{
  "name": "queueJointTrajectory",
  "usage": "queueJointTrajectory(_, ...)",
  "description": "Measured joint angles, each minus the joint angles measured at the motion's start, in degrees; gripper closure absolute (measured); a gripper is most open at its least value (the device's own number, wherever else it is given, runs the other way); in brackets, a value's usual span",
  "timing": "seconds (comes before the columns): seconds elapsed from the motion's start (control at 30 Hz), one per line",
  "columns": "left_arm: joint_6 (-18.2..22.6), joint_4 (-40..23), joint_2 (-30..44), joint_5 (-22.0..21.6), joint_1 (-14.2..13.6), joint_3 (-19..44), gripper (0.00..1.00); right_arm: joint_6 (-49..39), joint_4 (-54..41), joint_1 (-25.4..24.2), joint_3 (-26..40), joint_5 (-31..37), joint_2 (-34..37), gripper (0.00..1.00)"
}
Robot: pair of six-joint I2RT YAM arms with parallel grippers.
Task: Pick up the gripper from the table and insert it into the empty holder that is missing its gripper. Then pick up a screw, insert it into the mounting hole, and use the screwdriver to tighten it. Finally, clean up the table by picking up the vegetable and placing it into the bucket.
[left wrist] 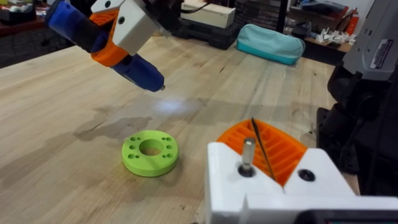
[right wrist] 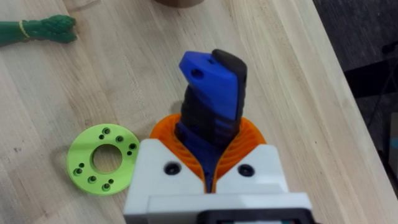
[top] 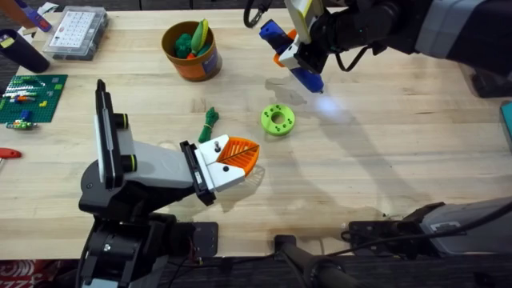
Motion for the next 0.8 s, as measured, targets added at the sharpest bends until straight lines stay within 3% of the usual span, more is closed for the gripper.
queueJointTrajectory(0.33, 0.0, 0.2, 0.0, 0.1, 0.0, 0.0, 0.986, 0.0, -3.2, 0.0, -0.2, 0.4, 1.1, 0.963)
queueJointTrajectory(0.63, 0.0, 0.2, 0.0, 0.1, 0.0, 0.0, 0.986, -7.6, -9.1, -0.2, -0.3, 11.2, 1.1, 0.963)
queueJointTrajectory(0.8, 0.0, 0.2, 0.0, 0.1, 0.0, 0.0, 0.986, -11.5, -11.7, -1.5, -0.3, 13.8, 1.3, 0.965)
